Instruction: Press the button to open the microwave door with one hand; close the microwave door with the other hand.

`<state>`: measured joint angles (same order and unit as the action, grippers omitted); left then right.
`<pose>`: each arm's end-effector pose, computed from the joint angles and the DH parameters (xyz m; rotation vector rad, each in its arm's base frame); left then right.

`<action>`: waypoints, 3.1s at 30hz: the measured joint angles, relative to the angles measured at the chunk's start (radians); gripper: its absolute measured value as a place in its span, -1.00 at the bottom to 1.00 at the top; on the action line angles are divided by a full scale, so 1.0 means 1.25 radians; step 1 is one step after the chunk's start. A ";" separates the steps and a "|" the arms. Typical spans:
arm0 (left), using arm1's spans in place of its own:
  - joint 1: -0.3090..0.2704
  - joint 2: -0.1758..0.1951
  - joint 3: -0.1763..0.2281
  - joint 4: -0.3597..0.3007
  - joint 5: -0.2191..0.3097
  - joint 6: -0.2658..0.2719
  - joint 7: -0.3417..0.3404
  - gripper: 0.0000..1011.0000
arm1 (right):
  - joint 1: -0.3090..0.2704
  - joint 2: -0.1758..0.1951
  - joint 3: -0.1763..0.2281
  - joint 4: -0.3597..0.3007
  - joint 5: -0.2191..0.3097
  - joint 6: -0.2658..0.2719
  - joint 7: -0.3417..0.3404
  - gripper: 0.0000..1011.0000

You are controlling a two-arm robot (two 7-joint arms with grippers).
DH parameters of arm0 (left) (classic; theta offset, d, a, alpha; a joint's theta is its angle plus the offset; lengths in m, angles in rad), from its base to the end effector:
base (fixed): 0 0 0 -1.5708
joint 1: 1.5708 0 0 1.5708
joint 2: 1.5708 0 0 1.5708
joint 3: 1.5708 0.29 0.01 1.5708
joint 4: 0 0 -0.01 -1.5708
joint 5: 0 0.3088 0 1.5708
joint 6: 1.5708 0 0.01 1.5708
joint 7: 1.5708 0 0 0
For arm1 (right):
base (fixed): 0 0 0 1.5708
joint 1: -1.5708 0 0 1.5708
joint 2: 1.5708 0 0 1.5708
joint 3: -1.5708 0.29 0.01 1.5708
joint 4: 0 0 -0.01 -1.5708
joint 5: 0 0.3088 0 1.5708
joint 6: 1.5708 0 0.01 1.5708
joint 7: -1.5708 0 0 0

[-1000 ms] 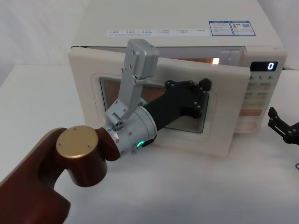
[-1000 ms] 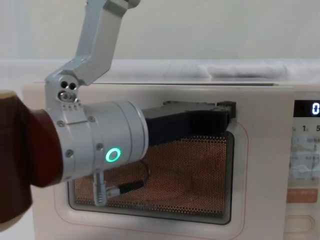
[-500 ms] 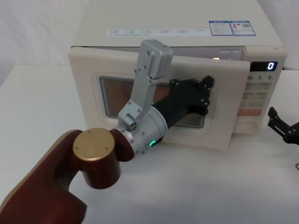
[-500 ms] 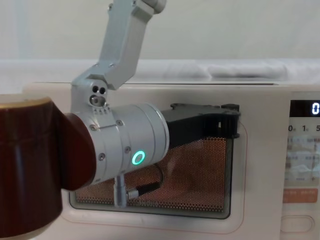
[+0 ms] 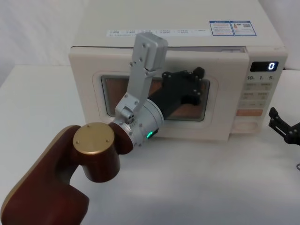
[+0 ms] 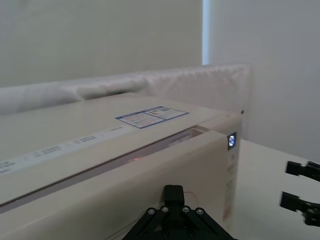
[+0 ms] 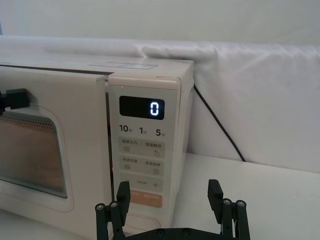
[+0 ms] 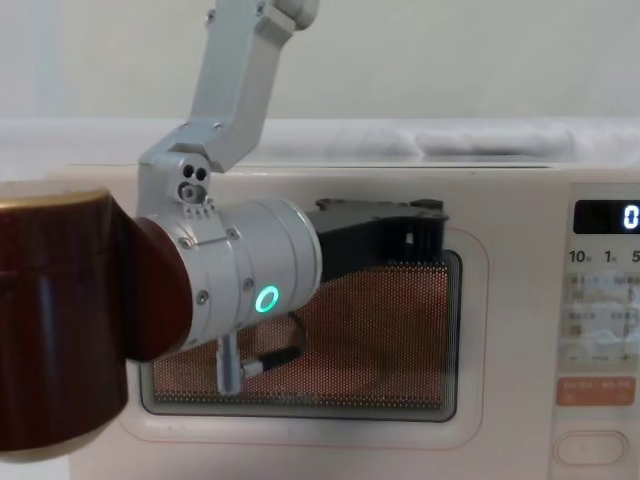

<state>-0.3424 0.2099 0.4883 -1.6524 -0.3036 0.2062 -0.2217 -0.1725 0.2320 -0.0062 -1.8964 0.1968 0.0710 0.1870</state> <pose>0.3744 -0.0938 -0.1873 -0.0346 -0.0855 0.8436 0.2776 -0.0435 -0.2446 0.0257 -0.0813 -1.3064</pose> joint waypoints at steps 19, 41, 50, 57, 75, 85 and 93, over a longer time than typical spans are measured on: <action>0.008 -0.040 -0.055 0.019 0.041 -0.017 0.018 -1.00 | 0.000 0.000 0.000 0.000 0.000 0.000 0.000 0.98; 0.030 0.018 -0.031 -0.040 -0.060 0.025 -0.125 -1.00 | 0.000 0.000 0.000 0.000 0.000 0.000 0.000 0.98; 0.071 0.055 -0.027 -0.101 -0.090 0.030 -0.117 -1.00 | 0.000 0.000 0.000 0.000 0.000 0.000 0.000 0.98; 0.123 0.085 -0.033 -0.158 -0.093 0.015 -0.079 -1.00 | 0.000 0.000 0.000 0.000 0.000 0.000 0.000 0.98; 0.293 0.113 -0.084 -0.263 0.028 -0.049 0.046 -1.00 | 0.000 0.000 0.000 0.000 0.000 0.000 0.000 0.98; 0.370 0.107 -0.151 -0.272 0.070 -0.066 0.110 -1.00 | 0.000 0.000 0.000 0.000 0.000 0.000 0.000 0.98; 0.425 0.094 -0.234 -0.247 0.075 -0.088 0.156 -1.00 | 0.000 0.000 0.000 0.000 0.000 0.000 0.000 0.98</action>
<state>0.1891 0.3278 0.1952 -1.9615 -0.2093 0.0963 -0.0268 -0.1725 0.2319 -0.0062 -1.8964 0.1968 0.0710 0.1870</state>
